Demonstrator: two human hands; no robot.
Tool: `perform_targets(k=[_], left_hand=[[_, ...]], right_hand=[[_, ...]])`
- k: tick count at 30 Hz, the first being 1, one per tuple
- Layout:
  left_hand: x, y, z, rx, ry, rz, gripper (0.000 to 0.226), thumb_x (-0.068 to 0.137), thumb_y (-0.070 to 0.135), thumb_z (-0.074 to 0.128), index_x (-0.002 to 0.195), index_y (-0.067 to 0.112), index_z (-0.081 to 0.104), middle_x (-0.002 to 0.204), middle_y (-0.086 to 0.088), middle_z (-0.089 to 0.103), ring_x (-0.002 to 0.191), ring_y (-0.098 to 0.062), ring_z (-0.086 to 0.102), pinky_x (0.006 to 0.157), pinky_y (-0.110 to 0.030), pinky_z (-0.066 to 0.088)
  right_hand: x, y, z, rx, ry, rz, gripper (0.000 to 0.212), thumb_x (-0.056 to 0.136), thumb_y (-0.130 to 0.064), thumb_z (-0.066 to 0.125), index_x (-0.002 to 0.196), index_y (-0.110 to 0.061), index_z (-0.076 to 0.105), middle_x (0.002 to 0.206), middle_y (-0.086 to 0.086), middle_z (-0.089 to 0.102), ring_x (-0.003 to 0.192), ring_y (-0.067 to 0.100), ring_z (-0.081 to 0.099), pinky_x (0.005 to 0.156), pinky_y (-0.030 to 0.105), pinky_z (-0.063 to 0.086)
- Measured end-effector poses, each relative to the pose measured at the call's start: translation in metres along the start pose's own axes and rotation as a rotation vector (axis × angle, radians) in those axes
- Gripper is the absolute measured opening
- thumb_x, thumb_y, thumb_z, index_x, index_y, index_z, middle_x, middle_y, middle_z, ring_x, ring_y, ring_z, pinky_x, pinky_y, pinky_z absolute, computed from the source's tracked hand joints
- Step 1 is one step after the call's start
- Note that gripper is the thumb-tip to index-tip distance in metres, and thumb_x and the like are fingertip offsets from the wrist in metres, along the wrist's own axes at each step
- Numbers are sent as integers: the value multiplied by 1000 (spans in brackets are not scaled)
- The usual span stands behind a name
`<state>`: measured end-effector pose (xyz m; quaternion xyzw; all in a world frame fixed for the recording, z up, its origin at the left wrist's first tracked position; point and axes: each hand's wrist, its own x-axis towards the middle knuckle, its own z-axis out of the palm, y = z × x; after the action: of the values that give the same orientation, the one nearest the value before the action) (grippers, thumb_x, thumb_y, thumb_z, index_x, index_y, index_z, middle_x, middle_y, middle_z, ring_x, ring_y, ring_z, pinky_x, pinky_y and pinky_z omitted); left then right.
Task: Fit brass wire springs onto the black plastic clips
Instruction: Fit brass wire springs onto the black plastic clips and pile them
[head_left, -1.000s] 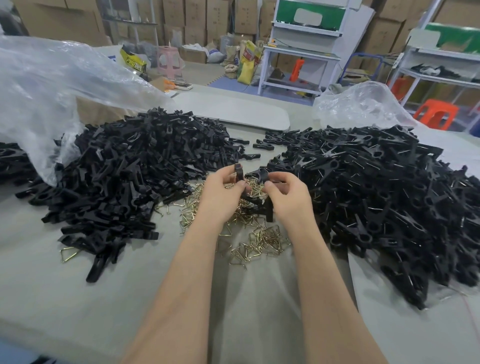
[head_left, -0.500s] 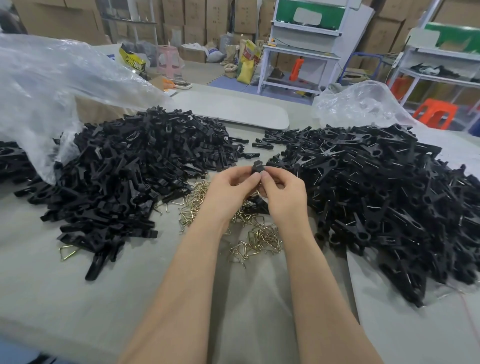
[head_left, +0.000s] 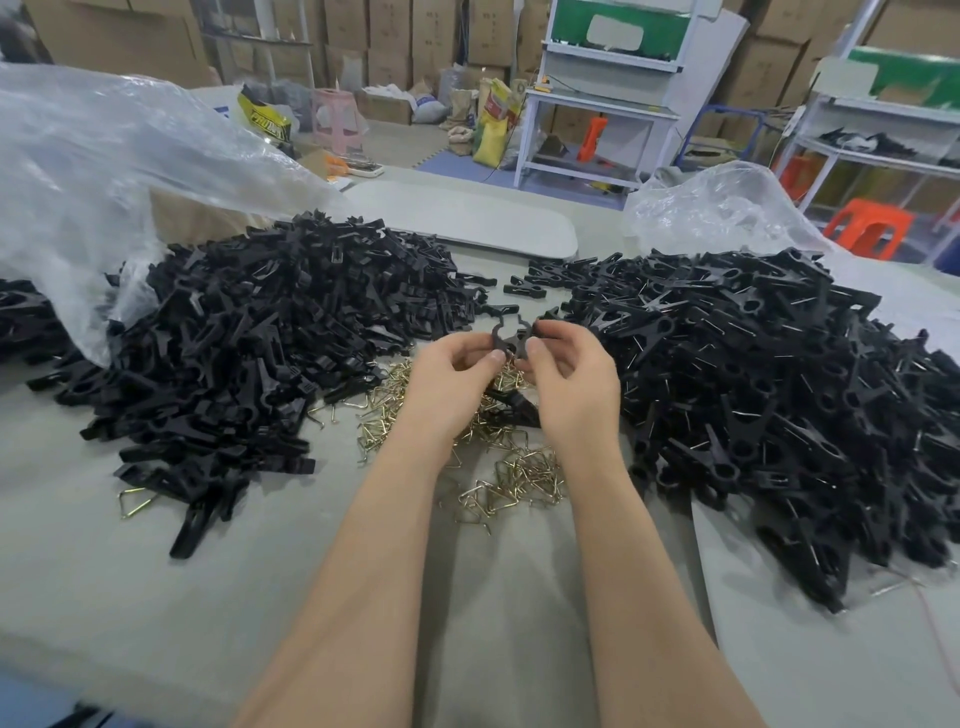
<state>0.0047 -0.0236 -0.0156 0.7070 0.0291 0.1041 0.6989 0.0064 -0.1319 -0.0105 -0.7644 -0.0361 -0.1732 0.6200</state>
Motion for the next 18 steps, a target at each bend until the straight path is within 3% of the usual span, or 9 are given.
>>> perform_targets(k=[4, 8, 14, 18], left_hand=[[0, -1, 0, -40, -52, -26, 17, 87, 10, 66, 88, 26, 69, 92, 0, 71, 97, -16, 65, 92, -33, 51], [1, -2, -2, -133, -44, -72, 7, 86, 11, 68, 90, 17, 69, 84, 1, 71, 83, -10, 67, 79, -24, 56], [0, 1, -3, -228, -70, -114, 13, 88, 13, 66, 99, 8, 68, 83, -4, 71, 72, -6, 69, 67, -16, 54], [-1, 2, -3, -242, -64, -116, 6, 87, 11, 67, 85, 17, 65, 74, 3, 71, 70, -5, 68, 67, -17, 55]], right_hand=[[2, 1, -3, 79, -44, 51, 14, 90, -11, 61, 91, -24, 64, 96, 3, 71, 94, 17, 68, 92, 39, 53], [3, 2, -5, 105, -89, 58, 19, 89, -11, 64, 88, -30, 64, 93, -1, 71, 93, 16, 68, 89, 33, 54], [4, 1, -8, 193, -120, 123, 12, 88, -12, 65, 89, -24, 66, 77, -8, 72, 71, 0, 67, 64, 13, 51], [4, 1, -9, 238, -76, 139, 13, 88, -9, 65, 88, -22, 65, 82, -3, 71, 76, 7, 68, 73, 20, 55]])
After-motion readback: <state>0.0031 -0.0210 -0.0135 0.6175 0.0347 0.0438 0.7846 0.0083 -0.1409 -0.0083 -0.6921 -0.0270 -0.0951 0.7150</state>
